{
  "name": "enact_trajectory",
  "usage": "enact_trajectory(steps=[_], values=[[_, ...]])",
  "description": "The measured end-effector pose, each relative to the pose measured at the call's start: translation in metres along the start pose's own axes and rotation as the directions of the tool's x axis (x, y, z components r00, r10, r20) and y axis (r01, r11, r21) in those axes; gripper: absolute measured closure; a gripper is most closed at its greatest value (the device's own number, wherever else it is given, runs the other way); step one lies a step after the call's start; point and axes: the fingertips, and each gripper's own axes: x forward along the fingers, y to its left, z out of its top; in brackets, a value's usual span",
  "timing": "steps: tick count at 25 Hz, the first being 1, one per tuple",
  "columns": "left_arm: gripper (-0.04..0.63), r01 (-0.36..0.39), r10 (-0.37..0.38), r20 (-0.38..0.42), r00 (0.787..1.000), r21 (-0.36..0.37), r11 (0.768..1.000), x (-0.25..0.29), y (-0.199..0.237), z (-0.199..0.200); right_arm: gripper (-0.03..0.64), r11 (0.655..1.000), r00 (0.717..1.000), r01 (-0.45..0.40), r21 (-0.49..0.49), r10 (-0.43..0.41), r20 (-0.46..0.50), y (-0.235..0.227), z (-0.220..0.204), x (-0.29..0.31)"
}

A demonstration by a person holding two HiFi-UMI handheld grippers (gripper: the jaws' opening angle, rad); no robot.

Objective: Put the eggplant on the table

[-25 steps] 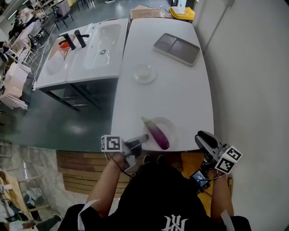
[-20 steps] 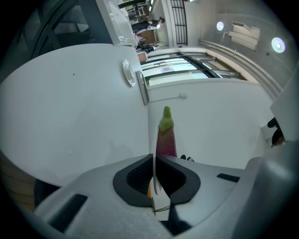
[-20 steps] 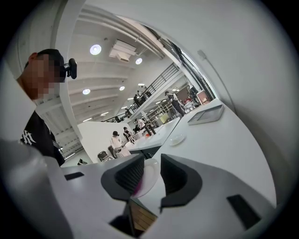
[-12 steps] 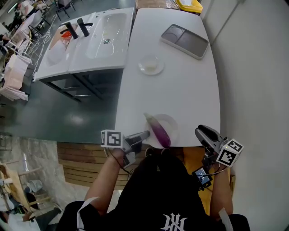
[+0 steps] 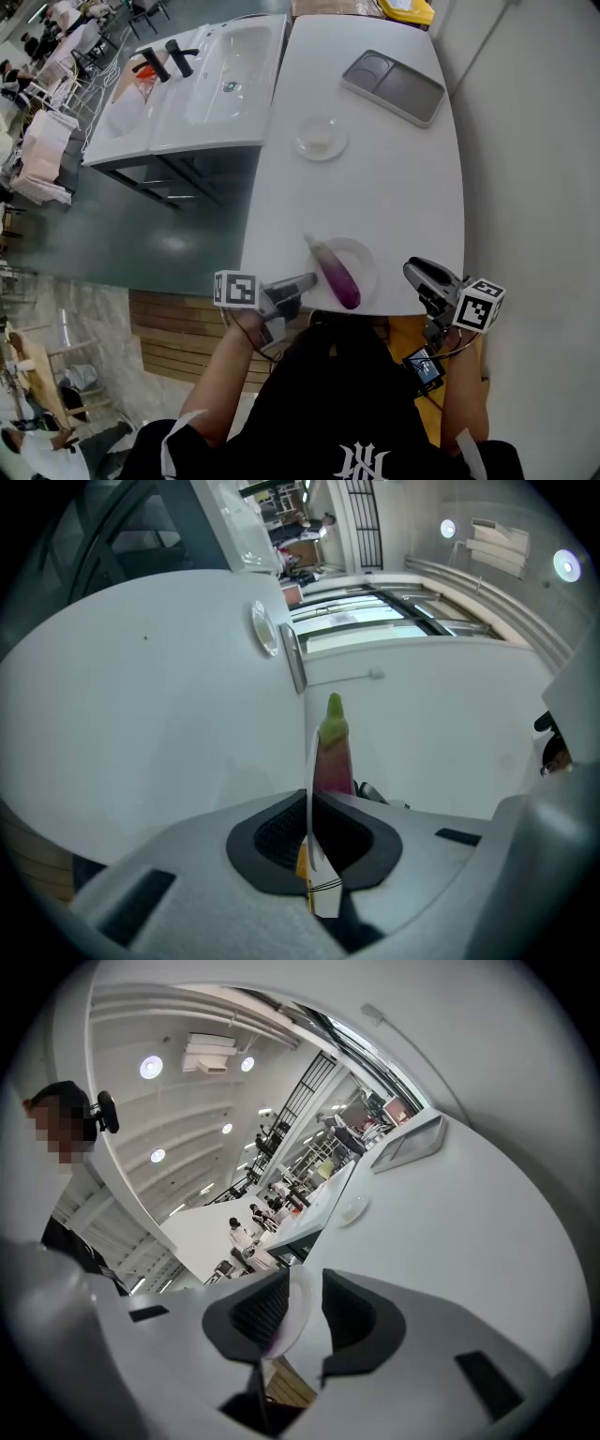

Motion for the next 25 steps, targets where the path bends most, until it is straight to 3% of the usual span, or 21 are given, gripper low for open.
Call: enact_trajectory(steps=[13, 25], values=[[0.581, 0.018, -0.017, 0.052, 0.998, -0.015, 1.0, 0.076, -0.038, 0.02, 0.492, 0.991, 0.985, -0.087, 0.102, 0.101, -0.137, -0.05, 0.035, -0.008], [0.581, 0.035, -0.035, 0.039, 0.999, -0.002, 0.999, 0.119, -0.032, 0.053, 0.501, 0.984, 0.971, -0.061, 0.165, 0.097, -0.218, -0.092, 0.046, 0.023]])
